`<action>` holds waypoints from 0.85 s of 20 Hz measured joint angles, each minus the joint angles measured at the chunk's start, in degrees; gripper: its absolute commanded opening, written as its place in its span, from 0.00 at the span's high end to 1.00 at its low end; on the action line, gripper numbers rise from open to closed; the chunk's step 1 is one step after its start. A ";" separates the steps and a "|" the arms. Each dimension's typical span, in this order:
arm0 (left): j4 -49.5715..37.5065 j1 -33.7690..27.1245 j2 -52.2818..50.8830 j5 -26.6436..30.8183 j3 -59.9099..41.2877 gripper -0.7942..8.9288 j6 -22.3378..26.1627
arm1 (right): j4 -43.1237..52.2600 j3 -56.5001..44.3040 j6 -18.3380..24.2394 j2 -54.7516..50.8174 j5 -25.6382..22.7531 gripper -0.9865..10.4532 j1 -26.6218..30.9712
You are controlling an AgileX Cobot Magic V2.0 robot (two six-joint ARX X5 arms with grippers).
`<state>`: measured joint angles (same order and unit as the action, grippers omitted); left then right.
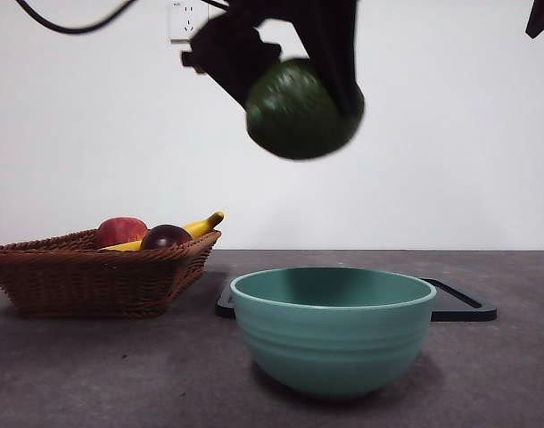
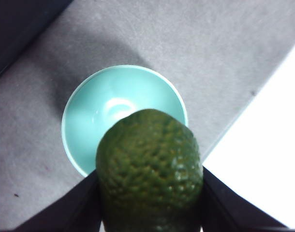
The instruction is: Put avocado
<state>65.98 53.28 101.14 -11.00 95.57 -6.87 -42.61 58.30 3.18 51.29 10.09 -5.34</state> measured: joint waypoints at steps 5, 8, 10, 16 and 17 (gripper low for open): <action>-0.59 2.49 3.93 2.10 0.00 0.83 -0.28 | 0.00 0.02 0.00 0.00 0.00 0.39 0.00; -0.81 3.19 6.40 2.12 0.00 0.83 -0.74 | 0.00 0.02 0.00 0.00 0.00 0.39 0.00; -1.75 3.41 8.04 2.12 0.00 0.83 -0.79 | 0.02 0.02 0.00 0.00 0.02 0.39 0.00; -2.21 3.54 12.68 4.55 0.00 0.83 -1.20 | 0.02 0.00 0.00 0.00 0.00 0.39 0.02; -2.32 3.54 14.01 4.76 0.00 0.83 -1.20 | 0.00 0.00 0.00 0.00 0.00 0.39 0.00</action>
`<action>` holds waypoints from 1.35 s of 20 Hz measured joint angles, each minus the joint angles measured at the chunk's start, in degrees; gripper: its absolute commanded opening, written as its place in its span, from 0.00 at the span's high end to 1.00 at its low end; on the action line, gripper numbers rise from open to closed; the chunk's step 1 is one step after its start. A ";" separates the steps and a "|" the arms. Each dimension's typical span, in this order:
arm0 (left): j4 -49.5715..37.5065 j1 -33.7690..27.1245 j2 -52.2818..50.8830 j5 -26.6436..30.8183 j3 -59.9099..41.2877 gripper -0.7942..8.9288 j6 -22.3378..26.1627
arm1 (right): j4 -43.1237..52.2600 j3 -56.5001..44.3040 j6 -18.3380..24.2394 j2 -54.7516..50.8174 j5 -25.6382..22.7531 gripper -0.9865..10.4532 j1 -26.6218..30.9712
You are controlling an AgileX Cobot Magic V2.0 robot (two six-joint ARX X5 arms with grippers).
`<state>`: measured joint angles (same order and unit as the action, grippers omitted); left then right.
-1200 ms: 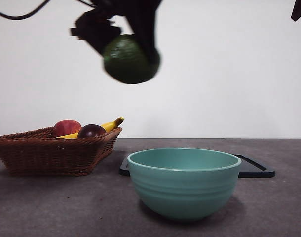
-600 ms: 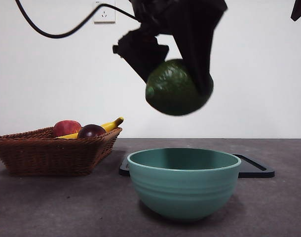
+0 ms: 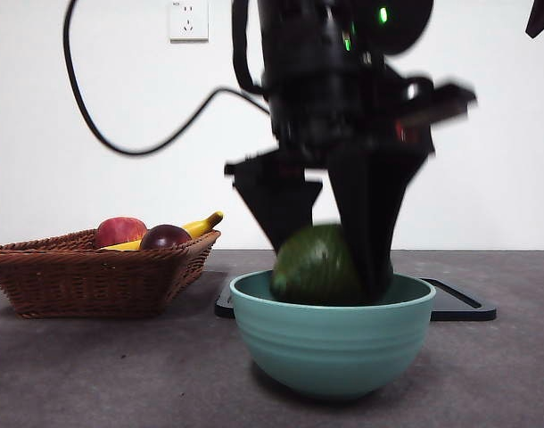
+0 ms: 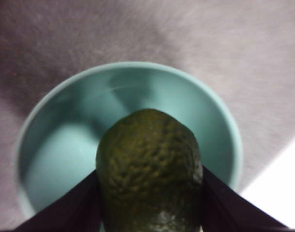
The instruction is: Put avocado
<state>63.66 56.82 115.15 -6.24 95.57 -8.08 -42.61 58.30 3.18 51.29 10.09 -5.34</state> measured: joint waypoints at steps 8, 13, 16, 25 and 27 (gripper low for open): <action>-0.46 0.00 3.37 0.00 0.00 0.73 0.28 | 0.02 0.02 0.00 0.00 0.00 0.39 0.00; -0.74 0.00 3.37 -0.02 0.00 0.49 1.16 | 0.02 0.02 0.00 0.00 0.00 0.39 0.00; -0.31 0.00 3.37 -0.02 0.02 0.49 1.79 | 0.00 0.00 0.00 0.00 0.00 0.39 0.00; 7.34 0.00 -4.74 -0.02 4.50 0.49 3.76 | 0.02 0.00 0.00 0.00 0.02 0.39 0.00; 8.87 0.00 -10.47 0.00 4.55 0.49 4.59 | 0.02 0.00 0.00 0.00 0.02 0.39 0.02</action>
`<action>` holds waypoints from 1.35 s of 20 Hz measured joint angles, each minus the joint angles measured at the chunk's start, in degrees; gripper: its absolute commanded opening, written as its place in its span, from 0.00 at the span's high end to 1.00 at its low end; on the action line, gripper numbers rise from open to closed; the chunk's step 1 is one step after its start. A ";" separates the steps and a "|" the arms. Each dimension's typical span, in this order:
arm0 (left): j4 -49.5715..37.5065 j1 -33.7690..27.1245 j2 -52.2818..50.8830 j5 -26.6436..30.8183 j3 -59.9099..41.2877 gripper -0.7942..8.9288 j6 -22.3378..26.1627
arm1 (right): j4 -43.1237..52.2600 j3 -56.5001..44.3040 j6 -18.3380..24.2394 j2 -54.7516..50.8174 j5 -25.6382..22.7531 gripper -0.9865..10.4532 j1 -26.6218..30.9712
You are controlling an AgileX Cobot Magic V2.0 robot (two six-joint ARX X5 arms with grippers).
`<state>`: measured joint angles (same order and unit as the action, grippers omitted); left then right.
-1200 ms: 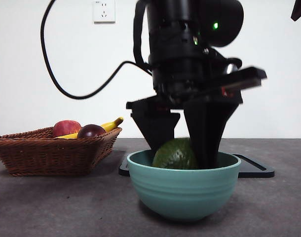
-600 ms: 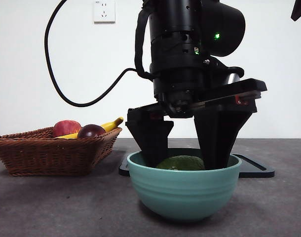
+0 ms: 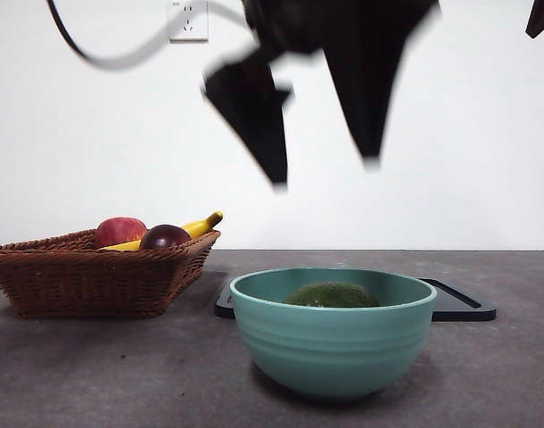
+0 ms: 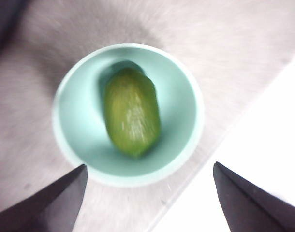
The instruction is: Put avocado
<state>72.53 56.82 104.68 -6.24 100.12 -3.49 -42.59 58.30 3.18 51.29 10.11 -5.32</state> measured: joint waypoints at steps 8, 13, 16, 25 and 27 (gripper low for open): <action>1.18 0.00 -27.21 7.17 -2.43 0.50 3.23 | 0.00 0.00 0.00 0.00 0.09 0.39 0.00; -10.05 0.00 -48.59 14.14 -15.82 0.50 3.65 | 0.00 0.00 0.00 0.00 0.31 0.39 0.00; -15.69 0.00 -59.25 22.10 -28.28 0.50 -0.28 | 0.00 0.00 0.00 0.00 0.33 0.39 -0.02; -16.24 0.00 -76.04 25.27 -49.72 0.50 -8.68 | -0.11 0.02 -0.76 0.00 1.36 0.39 0.00; -16.22 0.00 -76.41 25.29 -49.72 0.50 -8.68 | -2.27 0.02 -1.73 0.20 7.61 0.40 -0.24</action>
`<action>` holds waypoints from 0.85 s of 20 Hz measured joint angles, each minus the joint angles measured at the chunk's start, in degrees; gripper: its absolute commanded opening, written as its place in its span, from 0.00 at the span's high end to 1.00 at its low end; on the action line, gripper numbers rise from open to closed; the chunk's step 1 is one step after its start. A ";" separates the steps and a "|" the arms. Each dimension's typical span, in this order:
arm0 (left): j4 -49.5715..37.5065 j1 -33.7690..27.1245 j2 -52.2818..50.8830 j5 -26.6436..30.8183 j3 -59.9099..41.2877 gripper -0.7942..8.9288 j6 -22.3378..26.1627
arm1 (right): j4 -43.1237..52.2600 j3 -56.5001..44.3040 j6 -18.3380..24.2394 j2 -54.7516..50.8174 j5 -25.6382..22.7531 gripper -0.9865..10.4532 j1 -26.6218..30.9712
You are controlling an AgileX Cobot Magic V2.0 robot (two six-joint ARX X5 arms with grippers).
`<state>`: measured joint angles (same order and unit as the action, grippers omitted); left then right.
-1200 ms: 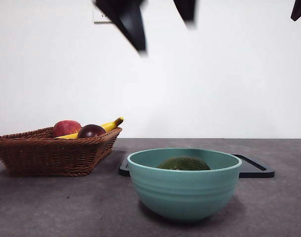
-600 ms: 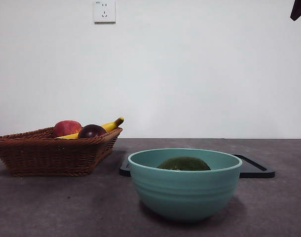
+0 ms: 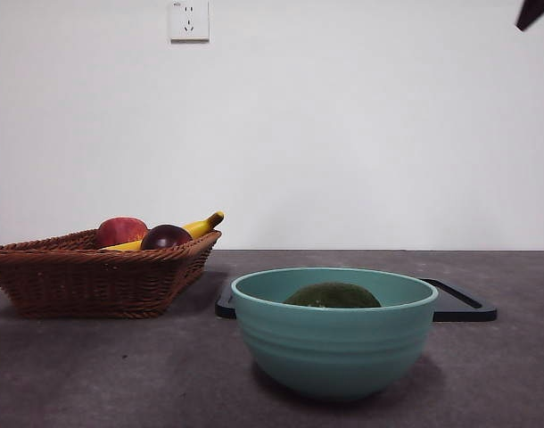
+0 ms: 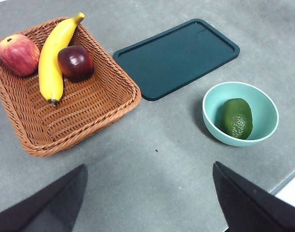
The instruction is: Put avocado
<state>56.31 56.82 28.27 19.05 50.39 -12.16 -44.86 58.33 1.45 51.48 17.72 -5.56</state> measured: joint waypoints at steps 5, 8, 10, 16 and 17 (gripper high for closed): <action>0.00 0.00 -0.17 0.02 0.00 0.50 -0.02 | -12.09 0.02 -1.73 4.68 5.90 0.40 -6.86; 0.00 0.00 -0.17 0.02 0.00 0.50 -0.02 | -12.07 0.02 -3.85 9.31 5.95 0.40 -12.24; 0.00 0.00 -0.17 0.02 0.00 0.50 -0.02 | -11.58 0.02 -5.33 13.46 4.68 0.41 -15.61; 0.00 0.00 -0.17 0.02 0.00 0.50 -0.02 | -9.51 0.02 -8.17 24.61 1.11 0.41 -20.68; 0.00 0.00 -0.17 0.04 0.00 0.50 -0.02 | -8.94 0.02 -8.81 26.03 0.66 0.41 -21.11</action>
<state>56.31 56.82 28.10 19.09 50.39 -12.19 -53.80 58.35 -7.35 77.52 18.37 -26.68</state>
